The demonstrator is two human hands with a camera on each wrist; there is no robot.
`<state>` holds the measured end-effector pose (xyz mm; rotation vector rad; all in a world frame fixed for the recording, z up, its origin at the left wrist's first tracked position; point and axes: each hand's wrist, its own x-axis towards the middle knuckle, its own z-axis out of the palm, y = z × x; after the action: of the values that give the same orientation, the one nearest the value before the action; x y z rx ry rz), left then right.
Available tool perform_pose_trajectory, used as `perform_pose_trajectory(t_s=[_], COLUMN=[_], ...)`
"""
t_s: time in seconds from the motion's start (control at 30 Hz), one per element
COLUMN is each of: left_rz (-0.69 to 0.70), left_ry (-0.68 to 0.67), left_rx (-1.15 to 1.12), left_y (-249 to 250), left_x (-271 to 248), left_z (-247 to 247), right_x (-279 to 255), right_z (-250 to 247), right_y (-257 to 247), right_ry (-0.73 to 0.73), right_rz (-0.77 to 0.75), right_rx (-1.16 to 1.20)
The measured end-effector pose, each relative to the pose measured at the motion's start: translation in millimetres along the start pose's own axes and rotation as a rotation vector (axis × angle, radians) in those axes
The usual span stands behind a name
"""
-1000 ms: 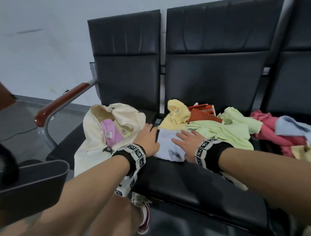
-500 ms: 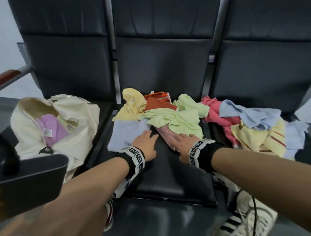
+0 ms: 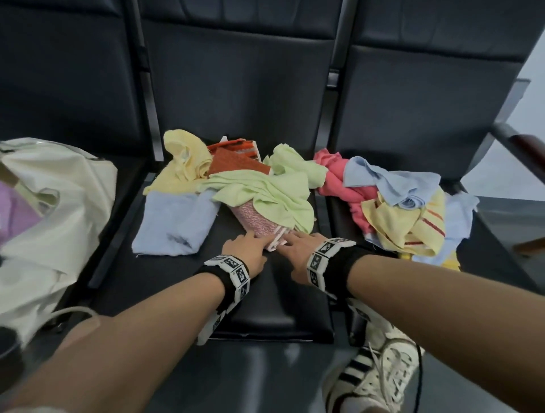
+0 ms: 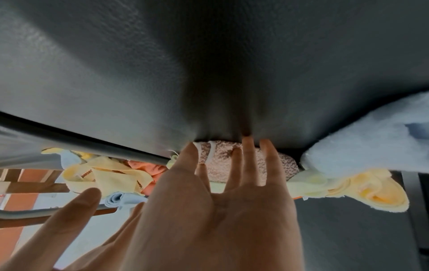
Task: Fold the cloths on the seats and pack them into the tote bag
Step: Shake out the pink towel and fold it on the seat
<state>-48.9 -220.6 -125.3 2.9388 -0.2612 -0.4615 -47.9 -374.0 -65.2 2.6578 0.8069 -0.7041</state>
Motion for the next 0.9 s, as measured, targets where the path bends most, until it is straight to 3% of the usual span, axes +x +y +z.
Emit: perform_pose_trajectory(t_s=[0.27,0.47,0.67,0.8,0.9], left_rz=[-0.137,-0.099,-0.02,0.051,0.077], left_ry=[0.152,0.323,0.51,0.612,0.649], left_rx=[-0.181,-0.423,-0.541,-0.525,-0.482], left_y=[2.1,-3.7,-1.2,2.7,5.0], left_x=[9.4,-1.8,-13.3,-29.3,-41.6], left_z=[-15.3,-25.9,-82.1,-123.0,-148.8], right_x=[5.9,1.6,-9.1,-17.9,-29.2], right_z=[-2.9,-16.3,-58.7,-85.0,-106.6], right_y=[-1.2,-3.1,-0.3,-1.8,2.3], right_ry=[0.009,0.057,0.323,0.481,0.574], right_rz=[0.02,0.026,0.116,0.183,0.195], right_rx=[-0.013,-0.027,0.077,0.31,0.36])
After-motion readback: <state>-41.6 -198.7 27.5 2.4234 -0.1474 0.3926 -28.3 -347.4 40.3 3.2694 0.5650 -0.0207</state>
